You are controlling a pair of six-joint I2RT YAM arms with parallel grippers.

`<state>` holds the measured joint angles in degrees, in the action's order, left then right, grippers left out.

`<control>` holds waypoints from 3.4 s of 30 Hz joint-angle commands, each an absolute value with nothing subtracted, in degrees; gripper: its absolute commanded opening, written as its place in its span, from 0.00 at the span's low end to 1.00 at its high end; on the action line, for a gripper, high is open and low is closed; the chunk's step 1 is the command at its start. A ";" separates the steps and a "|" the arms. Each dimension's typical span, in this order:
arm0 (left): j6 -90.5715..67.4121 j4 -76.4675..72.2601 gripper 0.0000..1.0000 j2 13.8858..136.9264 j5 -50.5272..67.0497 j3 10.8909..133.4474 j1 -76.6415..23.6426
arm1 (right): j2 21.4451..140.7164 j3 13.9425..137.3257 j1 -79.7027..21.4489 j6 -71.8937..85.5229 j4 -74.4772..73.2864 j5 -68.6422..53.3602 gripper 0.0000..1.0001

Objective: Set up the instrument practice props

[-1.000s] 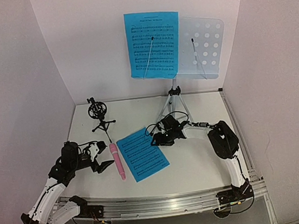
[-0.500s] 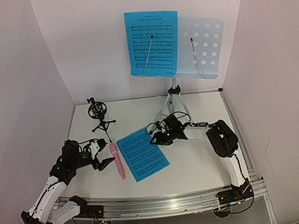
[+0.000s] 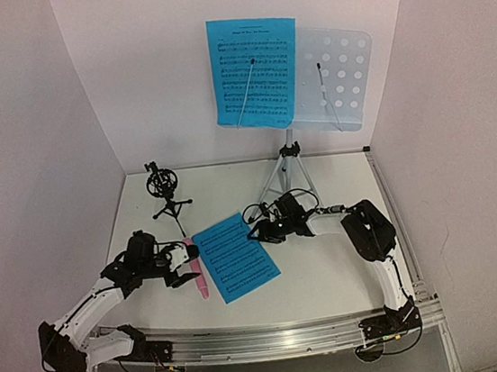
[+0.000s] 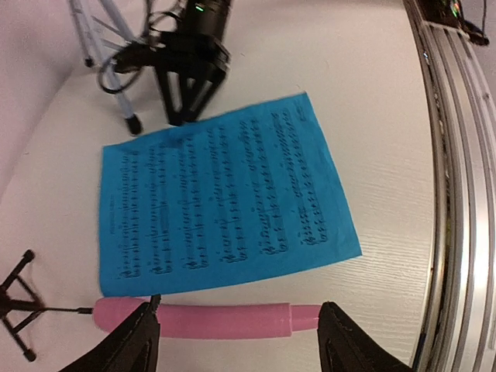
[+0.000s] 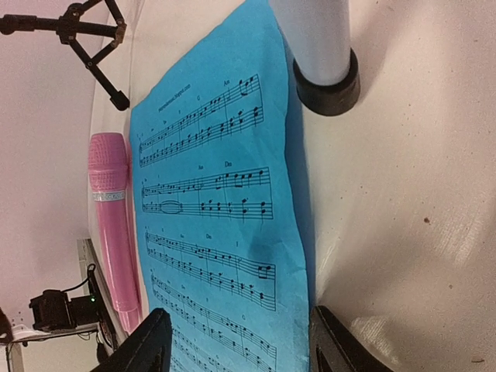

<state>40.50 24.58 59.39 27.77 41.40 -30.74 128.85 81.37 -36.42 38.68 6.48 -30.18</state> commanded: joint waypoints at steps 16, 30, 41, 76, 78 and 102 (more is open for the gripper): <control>78.77 10.59 0.65 90.31 17.19 42.92 -43.61 | 125.26 76.09 -37.86 38.98 4.84 -24.00 0.60; 82.65 4.67 0.63 97.32 13.08 42.98 -45.45 | 126.79 75.41 -39.43 38.58 4.24 -24.94 0.60; 84.72 3.57 0.61 97.50 13.74 41.51 -45.39 | 124.40 74.82 -39.48 41.51 7.11 -31.39 0.51; 39.25 17.69 0.77 74.00 35.64 53.37 -39.83 | 105.40 86.93 -46.91 8.26 -33.74 -19.22 0.00; 30.94 15.43 0.80 71.99 38.89 53.68 -37.08 | 103.24 89.35 -48.91 3.42 -39.49 -16.48 0.00; 22.19 17.03 0.58 73.30 47.96 64.84 -30.73 | 92.61 106.07 -59.20 -16.94 -56.34 -2.43 0.00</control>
